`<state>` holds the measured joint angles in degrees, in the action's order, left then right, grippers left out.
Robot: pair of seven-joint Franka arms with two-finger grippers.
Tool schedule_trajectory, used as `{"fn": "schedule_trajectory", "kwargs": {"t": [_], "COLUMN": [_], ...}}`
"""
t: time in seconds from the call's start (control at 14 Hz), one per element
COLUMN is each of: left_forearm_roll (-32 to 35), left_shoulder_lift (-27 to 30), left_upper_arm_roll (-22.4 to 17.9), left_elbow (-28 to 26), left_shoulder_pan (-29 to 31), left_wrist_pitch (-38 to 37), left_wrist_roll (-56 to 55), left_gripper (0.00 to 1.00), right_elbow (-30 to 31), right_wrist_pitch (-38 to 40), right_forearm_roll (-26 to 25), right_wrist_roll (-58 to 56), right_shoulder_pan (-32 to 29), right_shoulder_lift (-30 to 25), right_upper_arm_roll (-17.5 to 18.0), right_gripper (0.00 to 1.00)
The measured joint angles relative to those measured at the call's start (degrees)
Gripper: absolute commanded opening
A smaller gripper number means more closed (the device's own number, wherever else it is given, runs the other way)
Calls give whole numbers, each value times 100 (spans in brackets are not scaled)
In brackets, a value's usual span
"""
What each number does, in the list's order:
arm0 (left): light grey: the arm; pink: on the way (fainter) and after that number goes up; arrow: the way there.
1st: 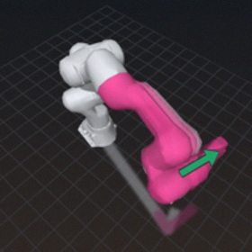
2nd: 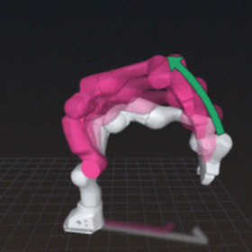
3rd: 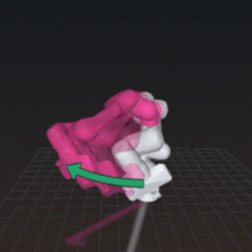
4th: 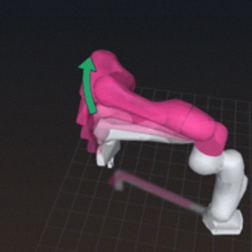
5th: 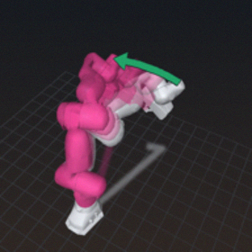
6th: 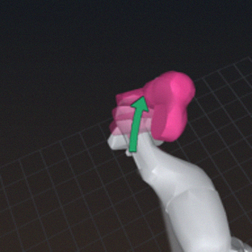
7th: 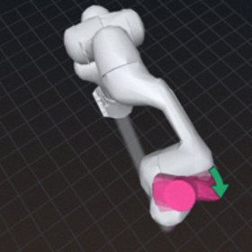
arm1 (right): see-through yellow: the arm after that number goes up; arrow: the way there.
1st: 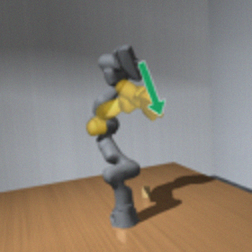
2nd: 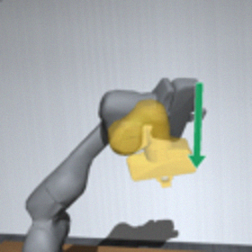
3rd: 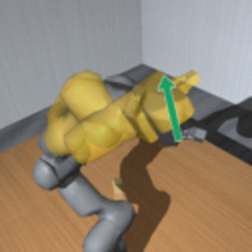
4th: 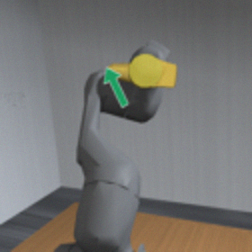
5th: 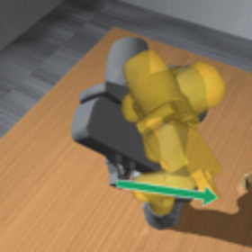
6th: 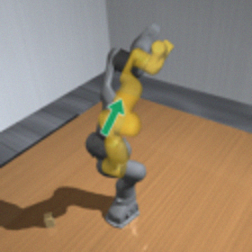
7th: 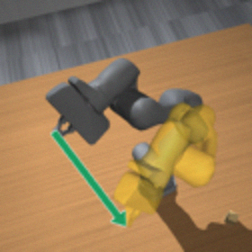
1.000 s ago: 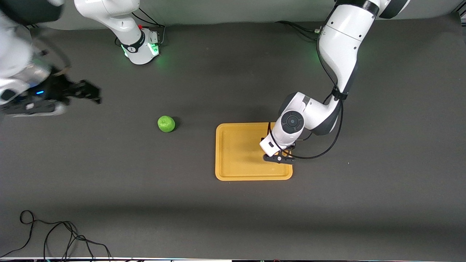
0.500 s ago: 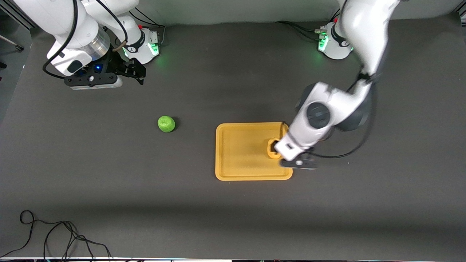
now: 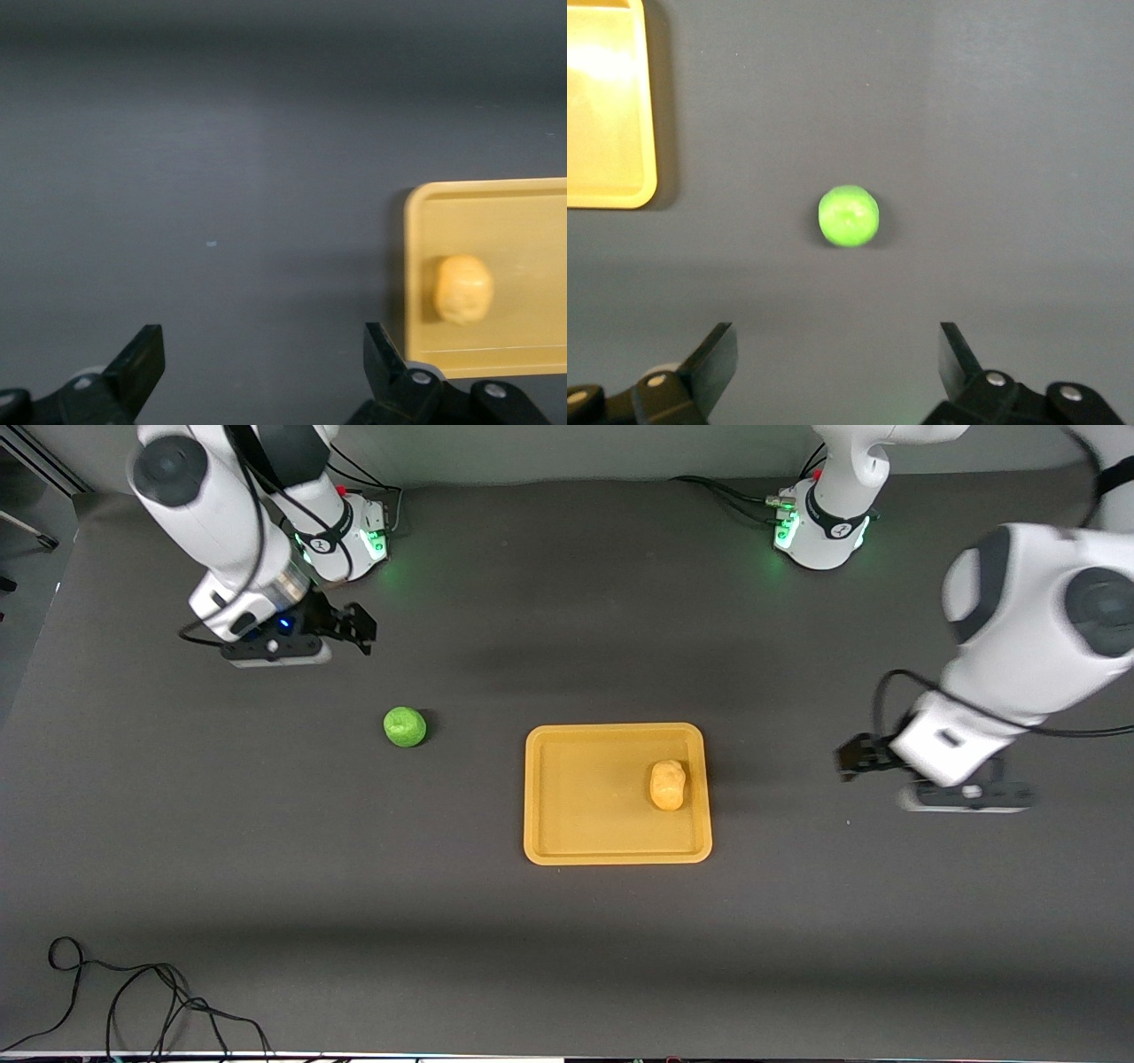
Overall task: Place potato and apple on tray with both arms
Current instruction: 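Grasp the green apple with the right gripper while the left gripper withdraws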
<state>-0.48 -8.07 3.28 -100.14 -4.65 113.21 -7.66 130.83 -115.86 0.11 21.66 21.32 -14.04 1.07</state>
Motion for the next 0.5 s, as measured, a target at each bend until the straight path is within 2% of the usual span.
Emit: {"fn": "schedule_trajectory", "kwargs": {"t": [0.21, 0.5], "left_forearm_roll": [0, 0], "left_shoulder_lift": [368, 604], "left_upper_arm_roll": [-5, 18], "left_elbow": [-149, -19], "left_shoulder_pan": [396, 492], "left_wrist_pitch": [-323, -723], "left_wrist_roll": [175, 203], "left_gripper": [100, 100], "right_elbow": [598, 895], "right_wrist_pitch": [-1246, -2658], "right_forearm_roll": [0, 0], "right_wrist_roll": [0, 0], "right_shoulder_pan": [1, 29], "right_shoulder_lift": [494, 1656], "right_upper_arm_roll": [7, 17], "right_gripper": [100, 100]}}
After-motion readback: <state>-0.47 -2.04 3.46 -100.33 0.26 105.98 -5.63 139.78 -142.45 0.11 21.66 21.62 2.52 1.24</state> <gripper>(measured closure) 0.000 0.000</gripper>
